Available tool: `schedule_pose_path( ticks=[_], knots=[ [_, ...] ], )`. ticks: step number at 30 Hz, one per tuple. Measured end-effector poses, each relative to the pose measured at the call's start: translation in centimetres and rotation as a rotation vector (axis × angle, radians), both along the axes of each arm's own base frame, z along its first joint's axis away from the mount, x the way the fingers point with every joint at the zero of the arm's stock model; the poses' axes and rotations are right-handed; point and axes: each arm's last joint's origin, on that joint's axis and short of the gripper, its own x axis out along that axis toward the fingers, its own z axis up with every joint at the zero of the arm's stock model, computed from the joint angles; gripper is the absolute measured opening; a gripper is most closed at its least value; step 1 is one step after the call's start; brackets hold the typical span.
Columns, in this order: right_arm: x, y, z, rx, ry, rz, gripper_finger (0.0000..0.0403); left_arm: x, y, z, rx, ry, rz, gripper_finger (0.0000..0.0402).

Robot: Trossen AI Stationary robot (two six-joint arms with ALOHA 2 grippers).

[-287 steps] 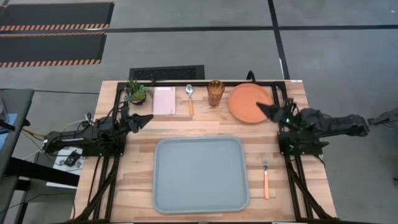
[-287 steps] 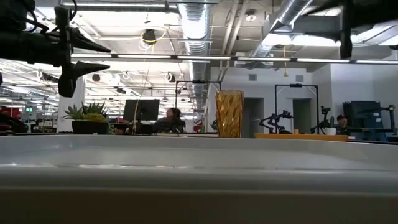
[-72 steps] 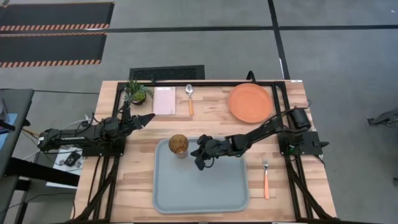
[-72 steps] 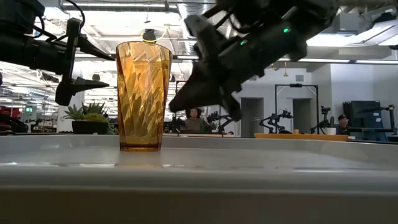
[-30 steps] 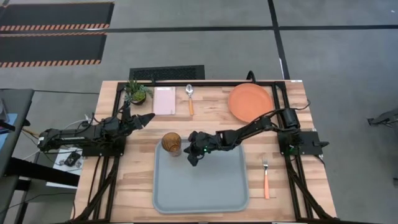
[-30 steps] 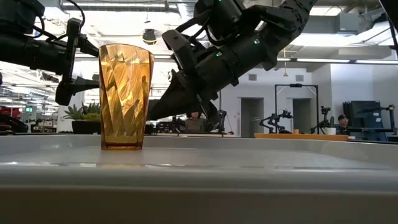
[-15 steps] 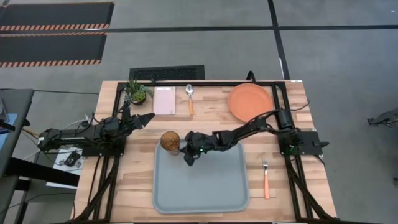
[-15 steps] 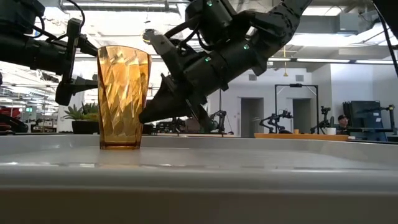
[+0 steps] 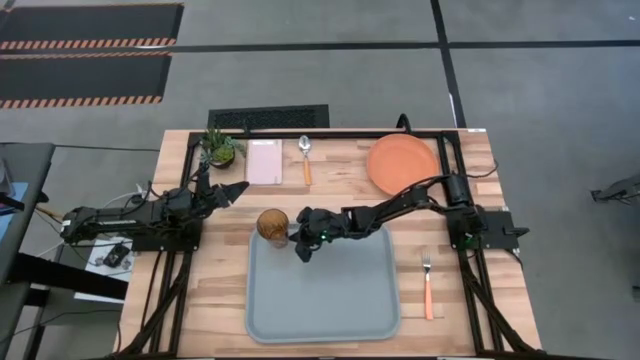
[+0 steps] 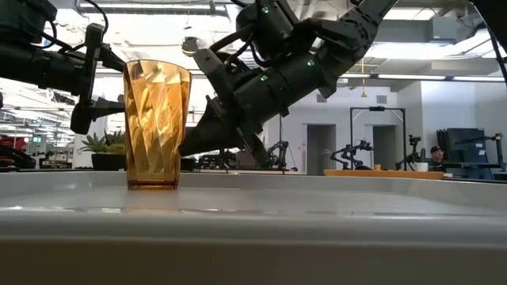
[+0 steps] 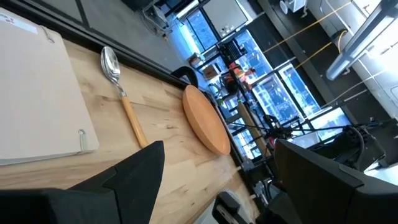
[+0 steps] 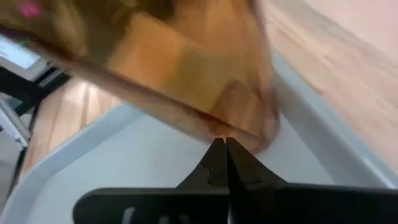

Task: Pick and place plate/cup/fork/spoon on tray
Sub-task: Put the brown cup on the gray tray, then put the orange plate on the gray tray

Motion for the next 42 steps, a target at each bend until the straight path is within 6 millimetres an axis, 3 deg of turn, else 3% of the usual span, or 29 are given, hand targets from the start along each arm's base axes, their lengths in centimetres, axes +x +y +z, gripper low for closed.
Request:
schedule_pose_path(
  ticks=[4, 10, 16, 22, 27, 33, 42],
  knots=[
    [-0.8, -0.5, 0.4, 0.033, 0.103, -0.023, 0.0009, 0.0, 0.0, 0.0, 0.000, 0.000, 0.001, 0.0290],
    [-4.4, -2.5, 6.0, 0.016, 0.258, -0.105, 0.0034, 0.0, 0.0, 0.0, 0.000, -0.001, 0.000, 0.0290],
    [-11.6, -5.5, 10.9, 0.066, 0.571, -0.380, 0.0074, 0.0, 0.0, 0.0, 0.000, -0.001, 0.000, 0.0290],
    [-19.6, -6.8, 13.8, 0.030, 0.834, -0.739, 0.0177, 0.0, 0.0, 0.0, -0.002, -0.001, 0.000, 0.0290],
    [-23.9, -7.5, 12.6, 0.172, 0.875, -0.983, 0.0256, 0.0, 0.0, 0.0, -0.002, -0.002, 0.000, 0.0290],
    [-27.9, -8.5, 8.0, 0.325, 0.856, -1.245, 0.0270, 0.0, 0.0, 0.0, -0.010, -0.006, 0.001, 0.0290],
    [-29.4, -10.9, 3.5, 0.482, 0.598, -1.483, 0.0270, 0.0, 0.0, 0.0, -0.026, -0.017, 0.009, 0.0290]
  ],
)
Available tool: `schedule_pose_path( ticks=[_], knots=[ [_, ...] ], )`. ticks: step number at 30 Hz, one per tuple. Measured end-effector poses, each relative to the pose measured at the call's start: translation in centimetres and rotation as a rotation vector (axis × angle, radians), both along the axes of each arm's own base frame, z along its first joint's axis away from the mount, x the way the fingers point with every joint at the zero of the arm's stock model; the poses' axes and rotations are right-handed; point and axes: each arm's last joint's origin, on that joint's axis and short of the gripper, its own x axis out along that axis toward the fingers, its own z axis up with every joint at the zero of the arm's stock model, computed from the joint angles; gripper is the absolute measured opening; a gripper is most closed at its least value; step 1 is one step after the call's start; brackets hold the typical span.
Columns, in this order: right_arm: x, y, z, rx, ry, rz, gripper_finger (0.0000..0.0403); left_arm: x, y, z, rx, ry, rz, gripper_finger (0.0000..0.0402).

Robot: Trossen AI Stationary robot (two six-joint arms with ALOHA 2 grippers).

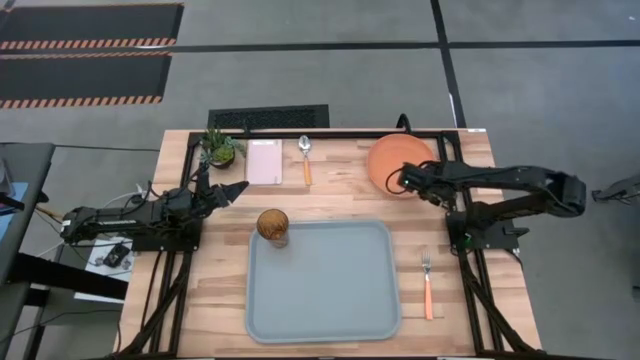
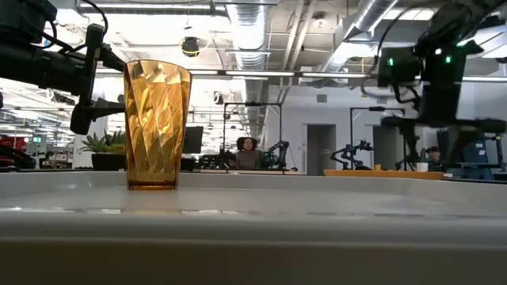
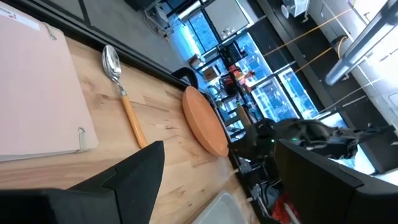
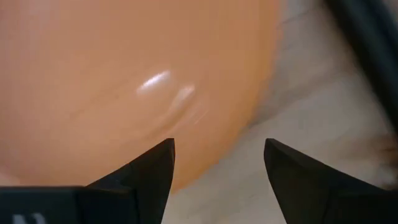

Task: Pick and place plate/cup/fork/spoon on tray
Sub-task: Put the orange plate on the gray tray

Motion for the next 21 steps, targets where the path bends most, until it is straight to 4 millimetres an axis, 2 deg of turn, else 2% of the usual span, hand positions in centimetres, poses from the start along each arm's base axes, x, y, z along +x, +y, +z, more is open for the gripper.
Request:
schedule_pose_path(
  ticks=[4, 8, 11, 17, 21],
  knots=[
    [-0.5, -0.6, -1.5, 0.001, -0.008, -0.072, 0.0270, 0.0, 0.0, 0.0, -0.005, -0.003, 0.001, 0.0290],
    [-0.3, -1.5, -2.0, -0.026, -0.013, -0.069, 0.0269, 0.0, 0.0, 0.0, -0.005, -0.003, 0.001, 0.0290],
    [-0.1, -2.4, -2.7, -0.023, -0.010, -0.095, 0.0254, 0.0, 0.0, 0.0, -0.005, -0.003, 0.002, 0.0290],
    [0.5, -3.5, -4.5, 0.024, 0.018, -0.127, 0.0184, 0.0, 0.0, 0.0, -0.006, -0.004, 0.002, 0.0290],
    [0.7, -3.6, -4.8, 0.019, 0.028, -0.123, 0.0113, 0.0, 0.0, 0.0, -0.007, -0.005, 0.002, 0.0290]
  ],
)
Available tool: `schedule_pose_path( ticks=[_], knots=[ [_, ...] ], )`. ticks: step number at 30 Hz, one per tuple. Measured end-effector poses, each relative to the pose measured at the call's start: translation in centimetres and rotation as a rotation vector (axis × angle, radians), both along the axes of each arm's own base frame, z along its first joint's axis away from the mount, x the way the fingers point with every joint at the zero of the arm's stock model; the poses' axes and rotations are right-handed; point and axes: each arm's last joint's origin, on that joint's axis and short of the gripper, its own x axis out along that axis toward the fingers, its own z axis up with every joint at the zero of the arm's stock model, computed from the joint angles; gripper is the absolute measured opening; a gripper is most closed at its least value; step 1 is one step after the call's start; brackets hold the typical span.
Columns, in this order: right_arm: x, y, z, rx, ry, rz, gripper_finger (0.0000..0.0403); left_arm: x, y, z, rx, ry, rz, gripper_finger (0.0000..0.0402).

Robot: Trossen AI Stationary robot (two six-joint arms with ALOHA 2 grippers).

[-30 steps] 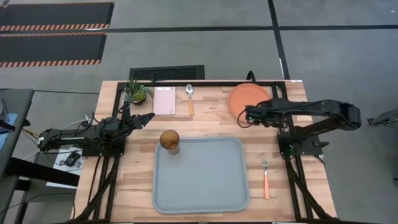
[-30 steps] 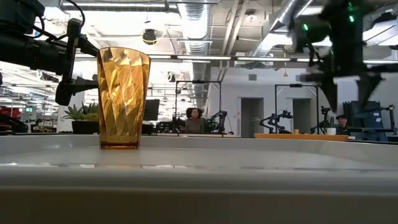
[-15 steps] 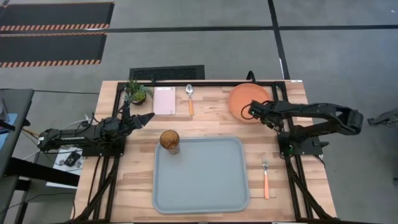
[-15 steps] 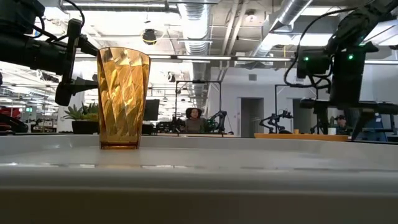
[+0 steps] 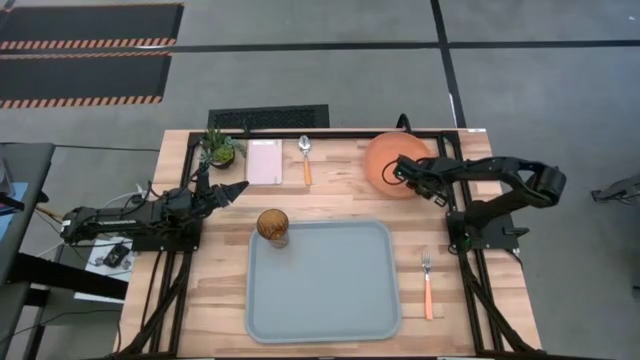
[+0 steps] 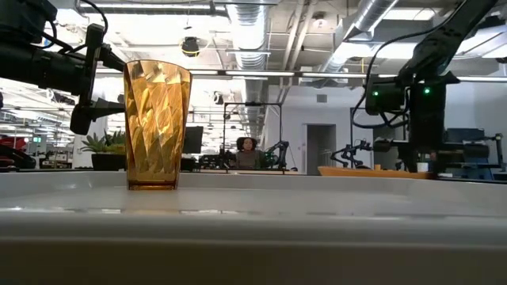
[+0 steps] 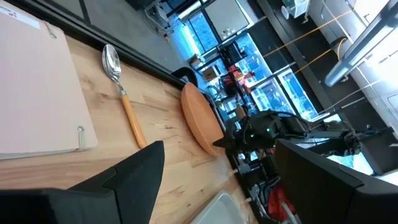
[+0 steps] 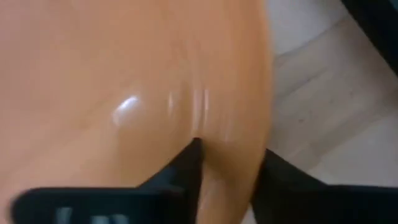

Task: Pick and place plate/cup/fork/spoon on tray
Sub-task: Put the orange plate on the gray tray

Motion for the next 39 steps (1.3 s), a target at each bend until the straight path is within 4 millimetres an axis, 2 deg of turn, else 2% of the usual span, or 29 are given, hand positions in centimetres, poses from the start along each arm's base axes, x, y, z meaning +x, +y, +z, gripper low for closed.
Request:
schedule_pose_path(
  ticks=[3, 5, 9, 13, 20, 23, 27, 30, 34, 39],
  knots=[
    [0.1, -0.1, 0.2, -0.014, -0.024, -0.012, 0.0045, 0.0, 0.0, 0.0, -0.001, 0.000, 0.001, 0.0290],
    [0.1, -0.3, 0.6, -0.025, -0.064, 0.005, 0.0016, 0.0, 0.0, 0.0, -0.001, 0.000, 0.000, 0.0290],
    [-0.2, -0.1, 1.6, -0.024, -0.121, 0.028, 0.0016, 0.0, 0.0, 0.0, -0.001, 0.000, 0.001, 0.0290],
    [-0.5, 0.0, 3.4, -0.078, -0.198, 0.090, 0.0006, 0.0, 0.0, 0.0, -0.001, 0.000, 0.001, 0.0290],
    [-0.4, 1.4, 8.9, -0.196, -0.248, 0.270, 0.0004, 0.0, 0.0, 0.0, -0.010, -0.006, 0.002, 0.0290],
    [-0.3, 2.5, 10.6, -0.209, -0.254, 0.326, 0.0003, 0.0, 0.0, 0.0, -0.010, -0.006, 0.002, 0.0290],
    [0.2, 4.2, 12.2, -0.217, -0.281, 0.418, 0.0003, 0.0, 0.0, 0.0, -0.010, -0.006, 0.002, 0.0290],
    [1.0, 6.4, 12.3, -0.171, -0.334, 0.513, 0.0003, 0.0, 0.0, 0.0, -0.010, -0.006, 0.002, 0.0290],
    [2.1, 10.5, 12.0, -0.094, -0.398, 0.601, 0.0003, 0.0, 0.0, 0.0, -0.010, -0.006, 0.002, 0.0290],
    [2.6, 15.9, 10.8, -0.018, -0.425, 0.619, 0.0002, 0.0, 0.0, 0.0, -0.010, -0.006, 0.002, 0.0290]
  ],
)
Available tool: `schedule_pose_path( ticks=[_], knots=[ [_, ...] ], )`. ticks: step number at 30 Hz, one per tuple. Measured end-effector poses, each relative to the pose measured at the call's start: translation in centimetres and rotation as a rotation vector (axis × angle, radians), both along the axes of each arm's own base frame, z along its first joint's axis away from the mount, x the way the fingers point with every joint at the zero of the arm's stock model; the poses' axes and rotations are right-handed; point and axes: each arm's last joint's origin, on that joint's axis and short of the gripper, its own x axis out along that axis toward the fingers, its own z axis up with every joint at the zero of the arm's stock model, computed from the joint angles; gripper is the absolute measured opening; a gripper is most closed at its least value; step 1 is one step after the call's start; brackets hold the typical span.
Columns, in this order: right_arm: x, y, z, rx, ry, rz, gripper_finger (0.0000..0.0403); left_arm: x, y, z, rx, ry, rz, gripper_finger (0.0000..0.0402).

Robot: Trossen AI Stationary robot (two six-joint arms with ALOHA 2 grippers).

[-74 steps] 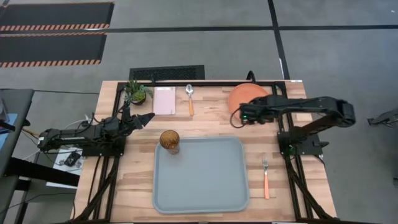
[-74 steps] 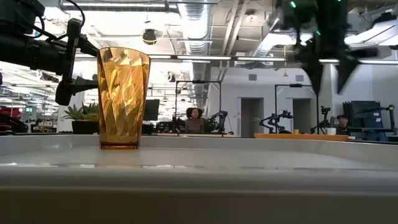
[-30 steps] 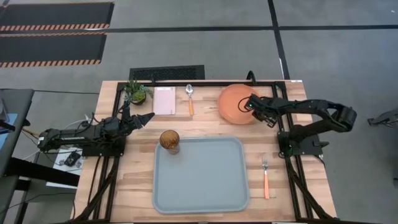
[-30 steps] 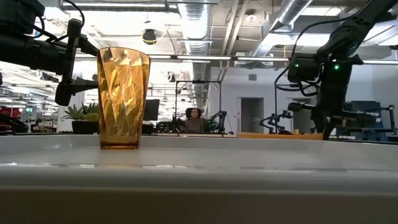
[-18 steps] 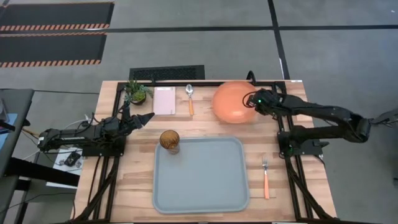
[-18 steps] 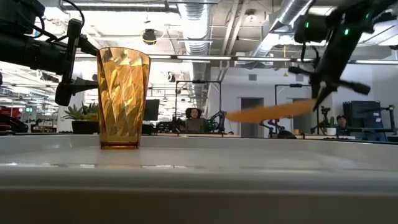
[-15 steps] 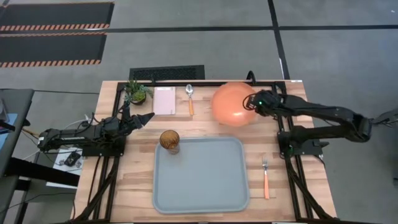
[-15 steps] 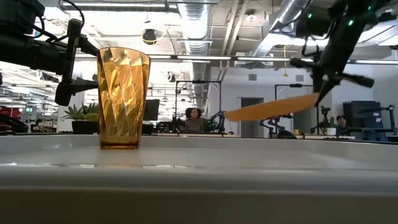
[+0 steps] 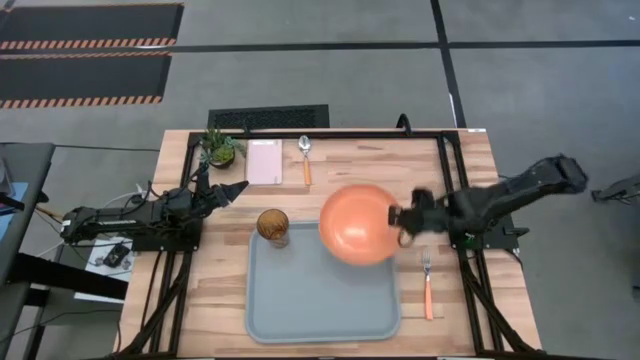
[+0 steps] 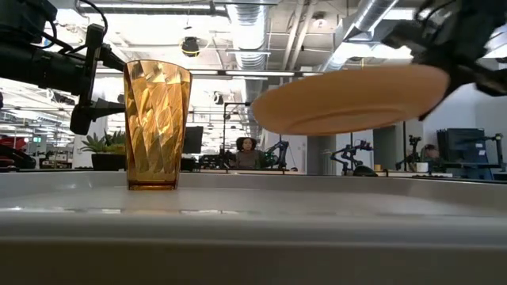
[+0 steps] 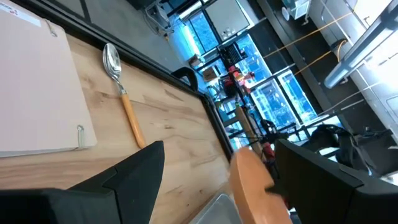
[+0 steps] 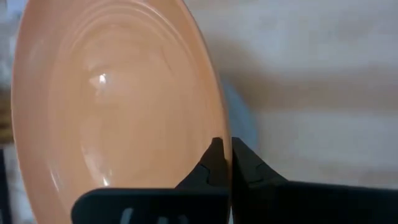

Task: Pick and place plate/cup/fork/spoon on tray
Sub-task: Put the orange plate on the gray tray

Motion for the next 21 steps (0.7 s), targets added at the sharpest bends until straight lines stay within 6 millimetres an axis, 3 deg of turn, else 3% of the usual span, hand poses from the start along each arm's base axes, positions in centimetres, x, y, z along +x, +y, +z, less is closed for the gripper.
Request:
schedule_pose_path(
  ticks=[6, 11, 16, 21],
  knots=[
    [1.0, 5.8, -2.7, 0.071, -0.017, 0.018, 0.0002, 0.0, 0.0, 0.0, 0.009, 0.005, 0.000, 0.0290],
    [3.8, 9.1, -4.8, 0.041, -0.002, 0.131, 0.0002, 0.0, 0.0, 0.0, 0.013, 0.008, 0.000, 0.0290],
    [7.2, 10.7, -4.9, -0.042, 0.034, 0.247, 0.0002, 0.0, 0.0, 0.0, 0.012, 0.008, -0.001, 0.0290],
    [10.2, 10.5, -4.7, -0.093, 0.068, 0.380, 0.0002, 0.0, 0.0, 0.0, 0.013, 0.008, -0.001, 0.0290]
  ],
)
